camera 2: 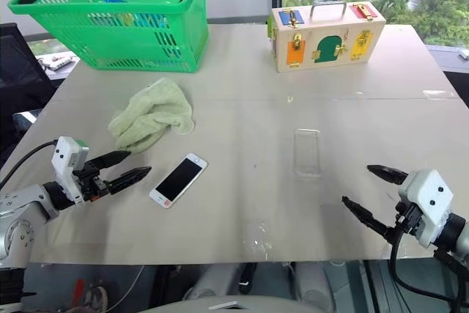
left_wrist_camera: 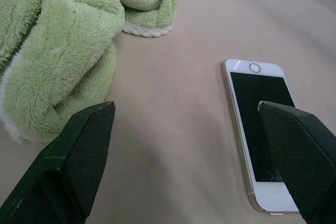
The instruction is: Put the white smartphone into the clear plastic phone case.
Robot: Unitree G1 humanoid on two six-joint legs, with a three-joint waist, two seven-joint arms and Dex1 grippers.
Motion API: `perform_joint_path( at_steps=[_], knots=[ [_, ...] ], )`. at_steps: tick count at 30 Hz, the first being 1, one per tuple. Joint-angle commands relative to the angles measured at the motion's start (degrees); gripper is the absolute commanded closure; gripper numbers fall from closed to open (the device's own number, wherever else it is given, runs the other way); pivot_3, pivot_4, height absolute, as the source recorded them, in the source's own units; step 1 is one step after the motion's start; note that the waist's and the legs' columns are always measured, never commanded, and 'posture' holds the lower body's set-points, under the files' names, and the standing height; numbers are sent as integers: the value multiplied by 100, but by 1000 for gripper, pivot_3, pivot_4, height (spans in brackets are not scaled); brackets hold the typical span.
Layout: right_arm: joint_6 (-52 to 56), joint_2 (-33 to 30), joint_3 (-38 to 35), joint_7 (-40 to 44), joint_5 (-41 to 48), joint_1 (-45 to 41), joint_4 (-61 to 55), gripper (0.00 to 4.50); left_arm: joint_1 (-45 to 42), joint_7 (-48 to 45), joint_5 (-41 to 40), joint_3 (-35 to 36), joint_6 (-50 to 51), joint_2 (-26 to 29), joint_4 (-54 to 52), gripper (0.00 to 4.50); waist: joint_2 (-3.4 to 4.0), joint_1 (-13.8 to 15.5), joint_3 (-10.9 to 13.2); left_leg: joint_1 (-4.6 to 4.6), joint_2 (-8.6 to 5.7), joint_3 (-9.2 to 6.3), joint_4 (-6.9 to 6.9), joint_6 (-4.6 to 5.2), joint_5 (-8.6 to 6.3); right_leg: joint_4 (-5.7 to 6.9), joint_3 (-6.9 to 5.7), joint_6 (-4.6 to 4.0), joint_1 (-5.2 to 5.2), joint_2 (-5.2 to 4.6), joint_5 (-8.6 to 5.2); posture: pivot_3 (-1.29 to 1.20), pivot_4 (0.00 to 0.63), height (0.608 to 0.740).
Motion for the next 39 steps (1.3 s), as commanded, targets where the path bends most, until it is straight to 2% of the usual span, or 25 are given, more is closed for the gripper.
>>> perform_joint_path(
  at_steps=[1,8,14,17,27,34,39],
  knots=[
    [-386,44,-341,228,80,215,-70,76,26,-66,-190,216,106,120,-223,0,1,2,1,-1,0,0,0,0,0,0,-1,0,0,0,0,0,150,740],
    [-626,-229,-236,665,591,-97,-187,76,440,84,-624,185,874,182,-1603,0,6,-18,3,-6,0,8,0,13,-8,-19,-7,0,3,-10,2,0,150,740],
    [-359,-812,-130,1014,1068,-317,-446,76,837,946,19,-295,1418,375,-2635,0,11,3,7,-6,2,7,-3,16,-10,-18,-17,-1,3,-13,1,0,150,740],
    [-288,-1006,-90,1104,1187,-408,-486,76,812,1644,388,-651,1703,158,-2700,0,11,17,8,-7,2,8,-2,17,-11,-21,-18,0,5,-16,1,0,150,740],
    [-494,-1257,322,1332,1091,-921,-370,76,633,2300,513,-1542,2208,-386,-3039,0,20,126,4,-3,1,7,-1,18,-12,-23,-25,1,12,-17,1,0,150,740],
    [-561,-1279,714,1359,1090,-1445,-245,76,509,2180,444,-1778,2223,-482,-3007,0,41,194,-5,8,1,8,3,18,-12,-25,-36,2,33,-27,0,0,150,740],
    [-548,-1212,821,1274,1090,-1559,-234,76,624,1945,496,-1839,2083,-359,-3075,0,43,214,-4,5,1,8,3,18,-12,-31,-42,2,32,-30,-1,0,150,740]
  ],
)
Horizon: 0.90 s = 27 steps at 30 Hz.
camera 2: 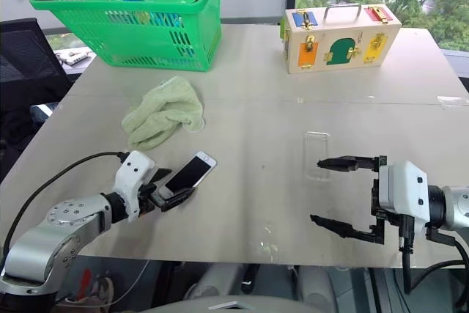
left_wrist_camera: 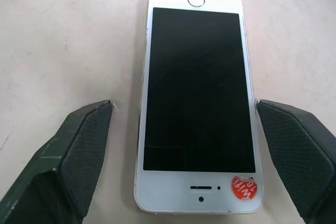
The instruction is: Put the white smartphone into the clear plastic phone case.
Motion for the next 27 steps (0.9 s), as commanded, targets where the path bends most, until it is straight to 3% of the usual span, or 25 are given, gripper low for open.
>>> perform_joint_path(
  at_steps=[1,6,11,19,27],
  knots=[
    [-78,67,33,-61,50,-36,-80,76,124,-261,-40,-365,-25,32,-50,0,1,3,0,-1,0,0,0,0,0,-2,0,0,0,0,0,0,150,740],
    [-98,137,87,-130,-6,26,-126,76,158,-197,402,-650,-359,20,240,0,15,35,-8,-3,-2,1,0,3,-2,-7,-1,0,1,-3,0,0,150,740],
    [-53,130,85,-207,20,24,-162,76,342,-378,295,-676,-711,-303,373,0,61,81,-35,0,-2,1,0,4,-2,-6,-1,1,2,-4,0,0,150,740],
    [40,65,117,-284,82,-49,-167,76,423,-1049,529,-813,-1465,-170,996,0,91,90,-54,-2,-2,3,0,6,-3,-11,-1,1,2,-6,-1,0,150,740],
    [153,22,172,-324,58,-85,-220,76,760,-1826,898,-700,-3070,-31,2206,0,144,55,-97,-6,-2,16,-5,33,-20,-43,2,1,2,-10,0,0,150,740]
  ],
)
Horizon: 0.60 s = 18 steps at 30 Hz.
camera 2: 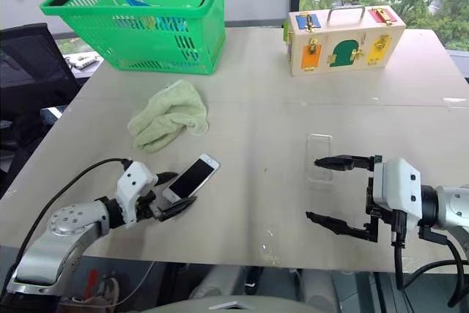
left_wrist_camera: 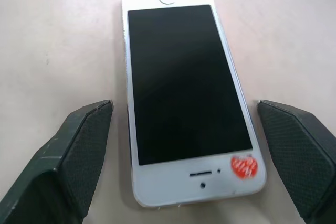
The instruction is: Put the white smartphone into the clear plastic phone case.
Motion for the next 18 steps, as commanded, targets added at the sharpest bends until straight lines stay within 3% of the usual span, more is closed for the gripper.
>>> perform_joint_path(
  at_steps=[1,4,6,14,18],
  knots=[
    [16,-54,-5,-63,59,-46,-207,76,419,-445,427,-513,-529,55,755,0,8,-11,-11,-1,0,3,-1,4,-2,-6,0,0,0,-1,1,0,150,740],
    [37,-49,-11,-92,62,-25,-237,0,438,-366,649,-525,-832,83,1035,743,12,-55,-30,0,0,7,-8,8,-5,-16,2,-10,1,-3,8,0,150,740],
    [38,-54,-31,-93,62,-3,-239,0,458,-386,606,-498,-872,111,1009,1554,14,-81,-39,2,0,6,-12,8,-5,-17,2,-8,2,-3,7,0,150,740],
    [104,-36,-23,-198,42,-40,-288,0,494,-461,41,-237,-786,123,264,1640,26,-215,-55,16,6,9,-22,8,-5,-17,0,4,10,-6,0,0,150,740],
    [138,13,-52,-351,56,-36,-321,0,162,-788,-608,-30,-409,254,-258,1640,-27,-214,-22,6,6,6,-22,9,-5,-17,-8,3,2,-5,0,0,150,740]
  ],
)
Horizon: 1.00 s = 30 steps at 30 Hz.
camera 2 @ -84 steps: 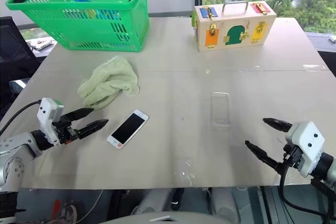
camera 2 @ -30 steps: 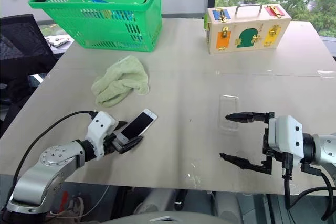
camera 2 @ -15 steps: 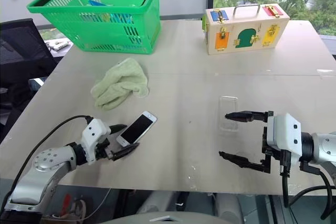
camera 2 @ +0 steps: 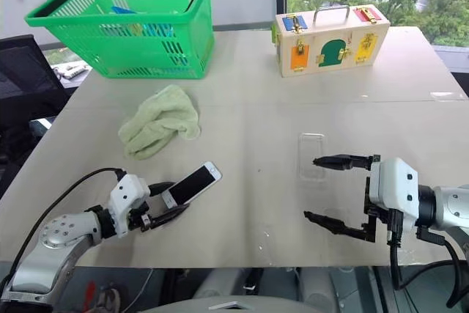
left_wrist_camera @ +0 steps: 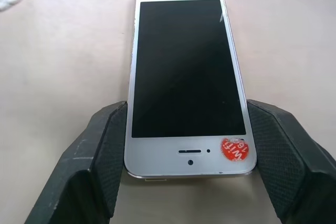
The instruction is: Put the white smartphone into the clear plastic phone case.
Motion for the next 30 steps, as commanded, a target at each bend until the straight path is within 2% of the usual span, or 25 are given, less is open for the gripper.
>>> perform_joint_path(
  at_steps=[1,4,6,12,16,23,27,30],
  knots=[
    [46,46,-91,-216,88,-38,-199,0,-277,-570,-516,-117,466,252,-484,1640,-23,21,18,-4,0,0,3,0,0,-1,-2,-1,-2,0,1,0,150,740],
    [195,119,-184,-516,121,43,-256,0,-1007,-1024,-722,-378,947,525,-567,1640,-68,91,55,-14,0,-12,8,-1,1,-1,-16,-14,-5,3,9,0,150,740],
    [403,153,-254,-782,150,158,-315,0,-1712,-1185,-642,-800,1157,456,-464,1640,-67,131,58,-19,0,-25,14,-1,1,-1,-25,-20,-5,10,14,0,150,740],
    [961,284,-611,-1581,158,472,-550,0,-3449,-1373,-246,-1944,1516,-258,110,1640,-89,83,77,-23,-2,-14,26,11,9,0,-17,-5,-1,12,28,0,150,740],
    [1227,417,-1011,-1888,385,880,-867,0,-4383,-1955,70,-2777,1392,-851,730,1640,-106,115,88,-27,-2,-17,29,14,12,0,-20,10,-2,14,38,0,150,740],
    [1375,636,-1470,-2205,442,1548,-1452,0,-5129,-2517,301,-3568,1739,-1554,1471,1640,-113,43,94,-27,-2,-20,34,23,17,0,-21,13,-1,17,39,0,150,740],
    [1199,552,-1639,-2373,583,1936,-1607,0,-5228,-2238,816,-3962,1824,-1751,1587,1640,-115,-3,95,-25,-2,-21,40,24,17,2,-20,19,5,15,42,0,150,740],
    [1009,365,-1723,-2562,759,2145,-1607,0,-5275,-1807,1099,-3840,1620,-1938,1833,1640,-115,-7,96,-25,-2,-21,44,25,17,2,-20,23,7,15,45,0,150,740]
  ],
)
